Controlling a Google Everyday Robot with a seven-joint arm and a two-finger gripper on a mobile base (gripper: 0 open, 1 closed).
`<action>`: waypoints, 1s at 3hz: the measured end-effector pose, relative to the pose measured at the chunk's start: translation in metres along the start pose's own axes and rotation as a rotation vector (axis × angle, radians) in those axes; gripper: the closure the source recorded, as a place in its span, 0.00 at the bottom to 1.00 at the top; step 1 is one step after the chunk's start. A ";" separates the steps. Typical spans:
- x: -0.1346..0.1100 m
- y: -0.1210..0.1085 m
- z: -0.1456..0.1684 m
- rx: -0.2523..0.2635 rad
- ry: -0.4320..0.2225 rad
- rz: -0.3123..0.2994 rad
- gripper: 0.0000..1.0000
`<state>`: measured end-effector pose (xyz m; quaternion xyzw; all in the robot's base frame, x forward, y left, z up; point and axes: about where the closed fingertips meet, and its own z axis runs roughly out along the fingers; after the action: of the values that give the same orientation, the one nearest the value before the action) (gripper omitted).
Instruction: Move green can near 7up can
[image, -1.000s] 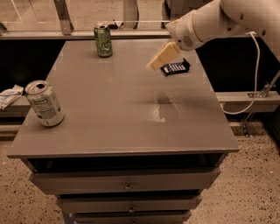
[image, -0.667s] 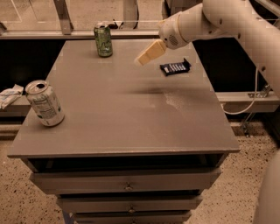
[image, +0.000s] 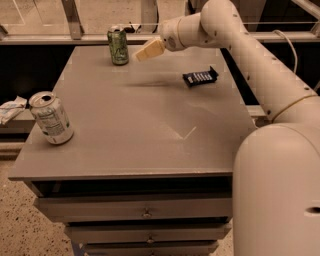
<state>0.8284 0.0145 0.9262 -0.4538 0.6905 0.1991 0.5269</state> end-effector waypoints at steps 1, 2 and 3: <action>-0.005 -0.005 0.022 -0.003 -0.026 0.007 0.00; -0.015 -0.016 0.046 0.000 -0.074 0.016 0.00; -0.020 -0.017 0.061 -0.021 -0.107 0.038 0.00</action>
Offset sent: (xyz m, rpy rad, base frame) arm 0.0679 0.0330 0.0114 0.0986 -0.0607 -0.0066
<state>0.8770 0.0603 0.9253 -0.4348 0.6679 0.2402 0.5542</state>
